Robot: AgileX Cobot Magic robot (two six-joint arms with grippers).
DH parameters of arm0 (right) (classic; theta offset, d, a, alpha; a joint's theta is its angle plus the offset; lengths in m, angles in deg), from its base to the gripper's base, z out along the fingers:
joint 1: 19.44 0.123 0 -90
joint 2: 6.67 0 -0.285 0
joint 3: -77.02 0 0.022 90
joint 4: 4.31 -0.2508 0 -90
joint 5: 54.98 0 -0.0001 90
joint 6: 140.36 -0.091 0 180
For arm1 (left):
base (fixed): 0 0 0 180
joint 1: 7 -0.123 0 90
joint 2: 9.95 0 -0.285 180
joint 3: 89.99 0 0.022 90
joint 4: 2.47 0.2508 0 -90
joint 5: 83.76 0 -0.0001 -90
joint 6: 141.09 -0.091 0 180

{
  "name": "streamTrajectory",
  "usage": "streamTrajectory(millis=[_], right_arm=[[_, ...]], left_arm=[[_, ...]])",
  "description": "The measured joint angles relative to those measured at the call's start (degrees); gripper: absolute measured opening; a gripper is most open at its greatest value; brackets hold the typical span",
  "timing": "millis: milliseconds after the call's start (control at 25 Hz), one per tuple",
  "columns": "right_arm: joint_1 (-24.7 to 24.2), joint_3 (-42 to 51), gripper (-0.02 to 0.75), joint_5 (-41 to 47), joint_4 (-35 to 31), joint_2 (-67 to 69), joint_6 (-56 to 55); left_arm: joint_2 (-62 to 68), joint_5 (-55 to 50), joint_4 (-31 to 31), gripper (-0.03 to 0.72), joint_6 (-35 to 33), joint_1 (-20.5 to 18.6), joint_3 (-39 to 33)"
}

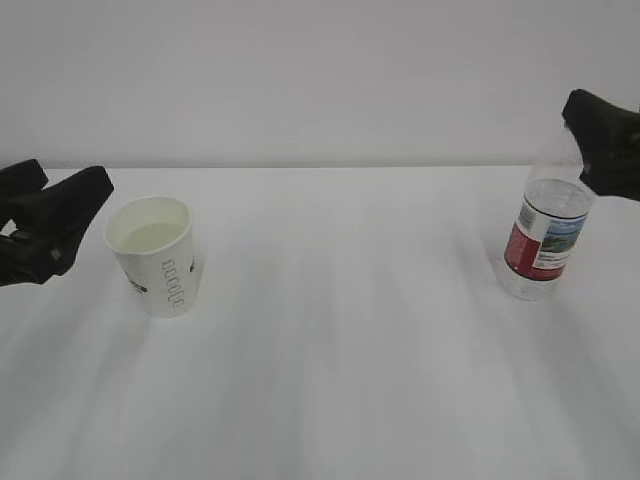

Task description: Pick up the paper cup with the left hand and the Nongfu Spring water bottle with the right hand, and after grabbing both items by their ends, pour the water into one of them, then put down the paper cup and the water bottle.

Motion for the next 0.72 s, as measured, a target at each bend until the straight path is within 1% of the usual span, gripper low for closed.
streamTrajectory(millis=[320,520,720], right_arm=[[0.0,-3.4,0.566,9.3,0.0,-7.7,1.2],[0.0,-5.9,0.566,18.5,0.0,-12.9,2.3],[0.0,-7.5,0.566,25.6,0.0,-17.9,2.5]], left_arm=[[-5.9,-0.1,-0.2,0.598,0.1,0.0,-0.2],[-10.1,-0.1,-0.2,0.594,2.5,0.0,-0.2],[-15.9,-0.9,-0.1,0.594,2.8,0.0,-0.4]])
